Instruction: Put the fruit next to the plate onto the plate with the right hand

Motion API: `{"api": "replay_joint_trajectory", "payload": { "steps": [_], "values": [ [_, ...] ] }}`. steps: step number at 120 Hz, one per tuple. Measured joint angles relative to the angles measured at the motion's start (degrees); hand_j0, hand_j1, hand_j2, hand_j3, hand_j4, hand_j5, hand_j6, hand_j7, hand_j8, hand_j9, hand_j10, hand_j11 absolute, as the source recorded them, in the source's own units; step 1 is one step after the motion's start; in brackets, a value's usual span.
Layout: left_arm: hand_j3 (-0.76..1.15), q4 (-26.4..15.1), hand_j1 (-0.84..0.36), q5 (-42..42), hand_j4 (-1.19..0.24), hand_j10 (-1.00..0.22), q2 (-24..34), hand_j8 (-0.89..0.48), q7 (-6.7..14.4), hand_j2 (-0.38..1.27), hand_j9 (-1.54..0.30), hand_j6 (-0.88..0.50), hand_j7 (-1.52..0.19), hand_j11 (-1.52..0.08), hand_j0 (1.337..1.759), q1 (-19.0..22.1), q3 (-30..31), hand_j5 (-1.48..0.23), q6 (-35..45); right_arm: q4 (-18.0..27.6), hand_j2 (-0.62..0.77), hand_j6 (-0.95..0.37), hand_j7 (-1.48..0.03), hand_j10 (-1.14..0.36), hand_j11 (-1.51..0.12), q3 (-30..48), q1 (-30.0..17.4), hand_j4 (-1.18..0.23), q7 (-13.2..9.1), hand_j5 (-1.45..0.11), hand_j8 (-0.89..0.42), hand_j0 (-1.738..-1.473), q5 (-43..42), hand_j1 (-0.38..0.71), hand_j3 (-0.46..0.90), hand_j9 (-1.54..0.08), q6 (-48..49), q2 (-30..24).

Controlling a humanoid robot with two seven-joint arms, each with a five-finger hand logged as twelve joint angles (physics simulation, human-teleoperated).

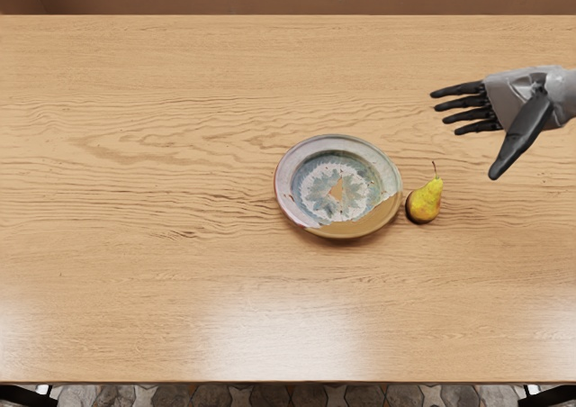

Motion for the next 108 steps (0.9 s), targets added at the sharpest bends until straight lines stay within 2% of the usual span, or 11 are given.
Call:
{"api": "replay_joint_trajectory", "payload": {
  "steps": [15, 40, 50, 56, 65, 74, 87, 108],
  "values": [
    [0.00, 0.0, 0.34, 0.0, -0.01, -0.01, 0.0, -0.01, 0.0, 0.00, -0.01, -0.01, -0.01, -0.01, 1.658, 0.0, 0.0, -0.01, 0.0, 0.0, 0.00, 0.00, 0.00, 0.00, 0.00, 0.0, 0.1, 0.00, 0.0, 0.00, 0.00, -1.658, -1.0, -0.35, 0.00, 0.00, 0.0, 0.1],
    [0.00, 0.0, 0.34, 0.0, -0.01, -0.01, 0.0, -0.01, 0.0, 0.00, -0.01, -0.01, -0.01, -0.01, 1.658, 0.0, 0.0, -0.01, 0.0, -0.9, 0.00, 0.00, 0.00, 0.00, 0.00, 0.4, -0.5, 0.00, 0.0, 0.00, 0.00, -1.658, -5.4, -0.35, 0.00, 0.00, 0.0, 3.4],
    [0.00, 0.0, 0.34, 0.0, -0.01, -0.01, 0.0, -0.01, 0.0, 0.00, -0.01, -0.01, -0.01, -0.01, 1.658, 0.0, 0.0, -0.01, 0.0, 0.6, 0.00, 0.00, 0.00, 0.00, 0.00, 0.5, -1.2, 0.00, 0.0, 0.00, 0.00, -1.658, -6.0, -0.35, 0.00, 0.00, -0.2, 2.6],
    [0.00, 0.0, 0.34, 0.0, -0.01, -0.01, 0.0, -0.01, 0.0, 0.00, -0.01, -0.01, -0.01, -0.01, 1.658, 0.0, 0.0, -0.01, 0.0, 3.5, 0.00, 0.00, 0.00, 0.00, 0.00, 0.5, -1.9, 0.00, 0.0, 0.00, 0.00, -1.658, -6.9, -0.35, 0.00, 0.00, -3.8, 2.2],
    [0.00, 0.0, 0.34, 0.0, -0.01, -0.01, 0.0, -0.01, 0.0, 0.00, -0.01, -0.01, -0.01, -0.01, 1.658, 0.0, 0.0, -0.01, 0.0, 8.6, 0.00, 0.00, 0.00, 0.00, 0.00, 0.2, -3.2, 0.00, 0.0, 0.00, 0.00, -1.658, -11.1, -0.35, 0.00, 0.00, -14.3, 2.0],
    [0.00, 0.0, 0.34, 0.0, -0.01, -0.01, 0.0, -0.01, 0.0, 0.00, -0.01, -0.01, -0.01, -0.01, 1.658, 0.0, 0.0, -0.01, 0.0, 11.5, 0.00, 0.00, 0.00, 0.00, 0.00, 0.0, -5.2, 0.00, 0.0, 0.00, 0.00, -1.658, -15.6, -0.35, 0.00, 0.00, -22.4, 2.2],
    [0.00, 0.0, 0.34, 0.0, -0.01, -0.01, 0.0, -0.01, 0.0, 0.00, -0.01, -0.01, -0.01, -0.01, 1.658, 0.0, 0.0, -0.01, 0.0, 13.1, 0.00, 0.00, 0.00, 0.00, 0.00, -0.1, -8.2, 0.00, 0.0, 0.00, 0.00, -1.658, -21.3, -0.35, 0.00, 0.00, -29.6, 3.6],
    [0.00, 0.0, 0.34, 0.0, -0.01, -0.01, 0.0, -0.01, 0.0, 0.00, -0.01, -0.01, -0.01, -0.01, 1.658, 0.0, 0.0, -0.01, 0.0, 13.3, 0.00, 0.00, 0.00, 0.00, 0.00, -0.2, -12.4, 0.00, 0.3, 0.00, 0.00, -1.658, -25.9, -0.35, 0.00, 0.00, -32.8, 5.4]
  ]
}}
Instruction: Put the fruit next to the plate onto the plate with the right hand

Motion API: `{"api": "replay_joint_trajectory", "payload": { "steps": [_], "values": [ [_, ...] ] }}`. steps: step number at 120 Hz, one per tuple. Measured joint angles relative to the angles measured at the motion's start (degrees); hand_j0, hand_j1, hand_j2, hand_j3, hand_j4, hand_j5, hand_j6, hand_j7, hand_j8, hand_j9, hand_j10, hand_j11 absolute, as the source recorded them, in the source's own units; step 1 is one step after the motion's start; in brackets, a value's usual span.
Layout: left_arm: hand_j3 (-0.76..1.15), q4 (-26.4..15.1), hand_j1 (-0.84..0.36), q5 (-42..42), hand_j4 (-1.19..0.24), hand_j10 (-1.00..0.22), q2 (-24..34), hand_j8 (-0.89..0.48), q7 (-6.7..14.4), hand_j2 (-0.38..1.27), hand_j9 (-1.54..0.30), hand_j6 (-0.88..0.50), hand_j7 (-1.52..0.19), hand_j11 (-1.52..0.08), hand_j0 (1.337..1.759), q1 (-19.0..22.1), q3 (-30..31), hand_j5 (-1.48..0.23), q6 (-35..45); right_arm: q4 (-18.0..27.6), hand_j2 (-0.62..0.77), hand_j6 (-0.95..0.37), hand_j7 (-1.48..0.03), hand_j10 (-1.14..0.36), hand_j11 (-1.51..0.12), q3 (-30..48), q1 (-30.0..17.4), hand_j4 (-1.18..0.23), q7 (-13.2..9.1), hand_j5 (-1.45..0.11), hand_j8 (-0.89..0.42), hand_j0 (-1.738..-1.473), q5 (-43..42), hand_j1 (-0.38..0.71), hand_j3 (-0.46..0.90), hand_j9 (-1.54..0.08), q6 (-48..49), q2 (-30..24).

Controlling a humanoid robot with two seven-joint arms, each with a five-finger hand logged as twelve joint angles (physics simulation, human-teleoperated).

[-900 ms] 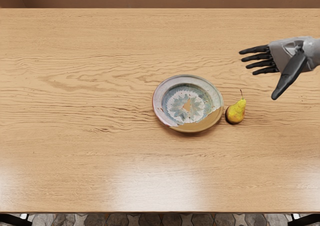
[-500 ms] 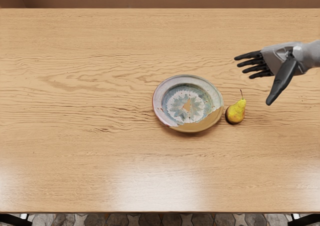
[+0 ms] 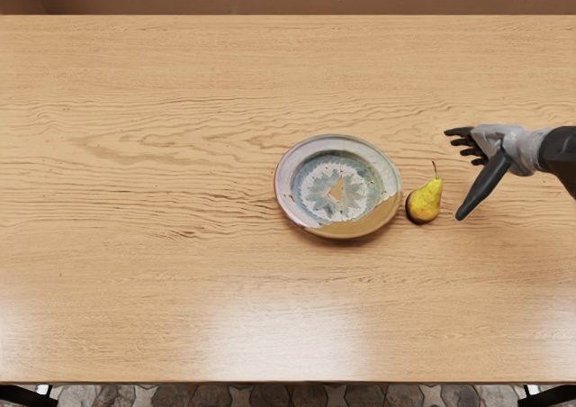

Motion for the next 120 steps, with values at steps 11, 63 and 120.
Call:
{"api": "replay_joint_trajectory", "payload": {
  "steps": [11, 63, 120],
  "values": [
    [0.00, 0.0, 0.34, 0.0, -0.01, -0.01, 0.0, -0.01, 0.0, 0.00, -0.01, -0.01, -0.01, -0.01, 1.658, 0.0, 0.0, -0.01, 0.0, -0.2, 0.00, 0.00, 0.00, 0.00, 0.00, -0.1, -1.6, 0.00, 2.2, 0.00, 0.00, -1.658, -2.3, -0.35, 0.00, 0.00, -0.4, 1.1],
    [0.00, 0.0, 0.34, 0.0, -0.01, -0.01, 0.0, -0.01, 0.0, 0.00, -0.01, -0.01, -0.01, -0.01, 1.658, 0.0, 0.0, -0.01, 0.0, -1.0, 0.00, 0.00, 0.00, 0.00, 0.00, -0.1, -5.4, 0.00, 9.8, 0.00, 0.00, -1.658, -10.4, -0.35, 0.00, 0.00, -1.4, 3.7],
    [0.00, 0.0, 0.34, 0.0, -0.01, -0.01, 0.0, -0.01, 0.0, 0.00, -0.01, -0.01, -0.01, -0.01, 1.658, 0.0, 0.0, -0.01, 0.0, -1.0, 0.00, -0.03, -0.03, -0.02, -0.03, -0.1, -7.7, -0.02, 11.5, -0.03, -0.02, -1.658, -15.1, -0.33, 0.00, -0.03, -1.5, 4.6]
  ]
}}
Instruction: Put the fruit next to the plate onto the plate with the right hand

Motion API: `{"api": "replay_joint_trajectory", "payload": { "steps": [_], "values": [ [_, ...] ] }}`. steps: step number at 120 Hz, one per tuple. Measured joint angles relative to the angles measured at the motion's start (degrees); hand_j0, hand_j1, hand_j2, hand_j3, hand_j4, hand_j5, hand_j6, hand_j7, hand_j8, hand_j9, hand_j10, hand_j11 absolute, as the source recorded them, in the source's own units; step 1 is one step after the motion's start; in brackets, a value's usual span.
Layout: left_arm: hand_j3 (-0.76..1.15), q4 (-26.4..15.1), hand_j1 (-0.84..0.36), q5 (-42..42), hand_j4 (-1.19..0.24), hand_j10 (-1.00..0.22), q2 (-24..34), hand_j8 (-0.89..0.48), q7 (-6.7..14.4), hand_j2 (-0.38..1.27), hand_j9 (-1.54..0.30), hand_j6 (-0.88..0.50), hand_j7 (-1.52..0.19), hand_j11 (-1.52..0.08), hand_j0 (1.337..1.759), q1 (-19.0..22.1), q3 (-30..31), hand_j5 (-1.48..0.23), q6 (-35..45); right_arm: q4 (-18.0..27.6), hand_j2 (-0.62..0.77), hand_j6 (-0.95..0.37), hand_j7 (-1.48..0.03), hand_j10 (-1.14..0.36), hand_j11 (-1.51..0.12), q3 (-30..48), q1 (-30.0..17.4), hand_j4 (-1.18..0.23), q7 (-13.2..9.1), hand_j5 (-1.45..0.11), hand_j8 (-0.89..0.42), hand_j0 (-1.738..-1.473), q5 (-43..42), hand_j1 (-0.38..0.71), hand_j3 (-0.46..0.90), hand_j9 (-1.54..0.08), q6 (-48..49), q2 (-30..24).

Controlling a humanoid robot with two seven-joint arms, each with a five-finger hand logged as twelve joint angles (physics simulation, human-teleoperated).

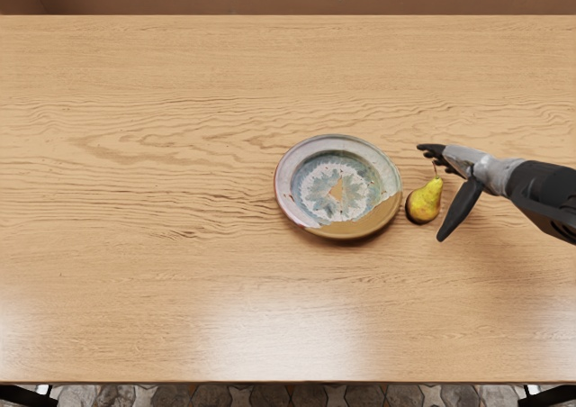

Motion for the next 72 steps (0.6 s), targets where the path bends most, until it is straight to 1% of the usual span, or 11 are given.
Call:
{"api": "replay_joint_trajectory", "payload": {
  "steps": [39, 72],
  "values": [
    [0.00, 0.0, 0.34, 0.0, -0.01, -0.01, 0.0, -0.01, 0.0, 0.00, -0.01, -0.01, -0.01, -0.01, 1.658, 0.0, 0.0, -0.01, 0.0, 0.0, -0.02, -0.11, -0.14, -0.11, -0.14, 0.0, -0.9, -0.11, -0.1, -0.14, -0.11, -1.658, -0.1, -0.22, 0.00, -0.14, 0.2, 0.0],
    [0.00, 0.0, 0.34, 0.0, -0.01, -0.01, 0.0, -0.01, 0.0, 0.00, -0.01, -0.01, -0.01, -0.01, 1.658, 0.0, 0.0, -0.01, 0.0, 0.0, -0.02, -0.14, -0.17, -0.14, -0.17, 0.0, -0.9, -0.14, 0.0, -0.17, -0.14, -1.658, -0.1, -0.19, 0.00, -0.17, 0.3, 0.1]
  ]
}}
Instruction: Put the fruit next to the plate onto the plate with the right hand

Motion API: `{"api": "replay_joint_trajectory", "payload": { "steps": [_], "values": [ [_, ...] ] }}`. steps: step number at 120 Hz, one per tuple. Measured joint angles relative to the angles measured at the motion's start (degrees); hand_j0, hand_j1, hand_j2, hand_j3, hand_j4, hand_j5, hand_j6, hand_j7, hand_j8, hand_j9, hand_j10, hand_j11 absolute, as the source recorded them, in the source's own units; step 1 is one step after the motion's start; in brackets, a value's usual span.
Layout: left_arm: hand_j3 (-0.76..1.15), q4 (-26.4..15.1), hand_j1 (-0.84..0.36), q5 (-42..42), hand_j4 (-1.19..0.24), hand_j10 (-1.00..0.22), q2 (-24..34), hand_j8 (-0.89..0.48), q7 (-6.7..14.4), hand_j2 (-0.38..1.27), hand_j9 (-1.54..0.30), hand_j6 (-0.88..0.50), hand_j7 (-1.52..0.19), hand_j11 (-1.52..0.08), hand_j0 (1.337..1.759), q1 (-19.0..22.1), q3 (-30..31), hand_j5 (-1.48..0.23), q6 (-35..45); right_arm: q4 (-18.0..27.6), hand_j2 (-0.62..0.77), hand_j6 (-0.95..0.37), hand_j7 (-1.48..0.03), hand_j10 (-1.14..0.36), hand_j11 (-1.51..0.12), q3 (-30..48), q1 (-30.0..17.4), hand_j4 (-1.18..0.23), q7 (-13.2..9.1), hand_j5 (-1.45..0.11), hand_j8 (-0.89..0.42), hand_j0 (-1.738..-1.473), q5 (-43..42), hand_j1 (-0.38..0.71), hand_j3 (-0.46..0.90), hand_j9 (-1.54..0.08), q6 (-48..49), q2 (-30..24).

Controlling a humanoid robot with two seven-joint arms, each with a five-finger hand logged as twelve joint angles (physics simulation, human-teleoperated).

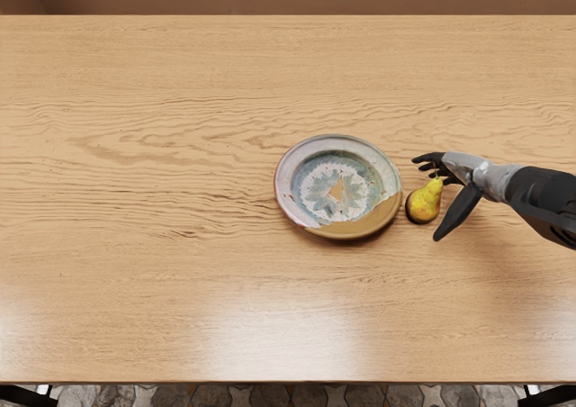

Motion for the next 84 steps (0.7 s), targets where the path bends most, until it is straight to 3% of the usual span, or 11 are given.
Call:
{"api": "replay_joint_trajectory", "payload": {
  "steps": [36, 44, 50, 51, 55, 62, 69, 84],
  "values": [
    [0.00, 0.0, 0.34, 0.0, -0.01, -0.01, 0.0, -0.01, 0.0, 0.00, -0.01, -0.01, -0.01, -0.01, 1.658, 0.0, 0.0, -0.01, 0.0, 0.1, -0.04, -0.20, -0.26, -0.20, -0.26, 0.1, 0.1, -0.20, 0.0, -0.26, -0.20, -1.658, 0.1, -0.11, 0.00, -0.26, 1.0, 0.0],
    [0.00, 0.0, 0.34, 0.0, -0.01, -0.01, 0.0, -0.01, 0.0, 0.00, -0.01, -0.01, -0.01, -0.01, 1.658, 0.0, 0.0, -0.01, 0.0, 0.1, -0.05, -0.26, -0.34, -0.26, -0.34, 0.1, 0.1, -0.26, 0.1, -0.34, -0.26, -1.658, 0.1, -0.04, 0.00, -0.34, 1.8, 0.0],
    [0.00, 0.0, 0.34, 0.0, -0.01, -0.01, 0.0, -0.01, 0.0, 0.00, -0.01, -0.01, -0.01, -0.01, 1.658, 0.0, 0.0, -0.01, 0.0, 0.1, -0.07, -0.38, -0.49, -0.38, -0.49, 0.2, 0.2, -0.38, 0.1, -0.49, -0.34, -1.658, 0.2, 0.10, 0.00, -0.49, 4.2, -0.3],
    [0.00, 0.0, 0.34, 0.0, -0.01, -0.01, 0.0, -0.01, 0.0, 0.00, -0.01, -0.01, -0.01, -0.01, 1.658, 0.0, 0.0, -0.01, 0.0, 0.1, -0.08, -0.38, -0.52, -0.40, -0.52, 0.2, 0.3, -0.41, 0.0, -0.44, -0.33, -1.658, 0.3, 0.13, 0.00, -0.52, 4.9, -0.4],
    [0.00, 0.0, 0.34, 0.0, -0.01, -0.01, 0.0, -0.01, 0.0, 0.00, -0.01, -0.01, -0.01, -0.01, 1.658, 0.0, 0.0, -0.01, 0.0, 0.1, -0.09, -0.42, -0.61, -0.47, -0.61, 0.6, 0.4, -0.27, 0.0, -0.54, -0.36, -1.658, 0.7, 0.21, 0.00, -0.61, 7.5, -0.8],
    [0.00, 0.0, 0.34, 0.0, -0.01, -0.01, 0.0, -0.01, 0.0, 0.00, -0.01, -0.01, -0.01, -0.01, 1.658, 0.0, 0.0, -0.01, 0.0, 0.0, 0.10, -0.43, -0.74, -0.54, -0.75, 1.2, 0.6, -0.11, -0.1, -0.58, -0.38, -1.657, 1.8, 0.26, 0.00, -0.75, 10.8, -1.4],
    [0.00, 0.0, 0.34, 0.0, -0.01, -0.01, 0.0, -0.01, 0.0, 0.00, -0.01, -0.01, -0.01, -0.01, 1.658, 0.0, 0.0, -0.01, 0.0, -0.1, 0.24, -0.45, -0.84, -0.57, -0.86, 1.5, 0.6, -0.03, -0.1, -0.59, -0.37, -1.656, 2.5, 0.27, 0.00, -0.86, 12.7, -1.9],
    [0.00, 0.0, 0.34, 0.0, -0.01, -0.01, 0.0, -0.01, 0.0, 0.00, -0.01, -0.01, -0.01, -0.01, 1.658, 0.0, 0.0, -0.01, 0.0, -0.1, 0.34, -0.39, -0.97, -0.55, -1.03, 1.8, 0.6, 0.07, -0.1, -0.60, -0.33, -1.656, 3.3, 0.29, 0.00, -1.03, 14.7, -2.3]
  ]
}}
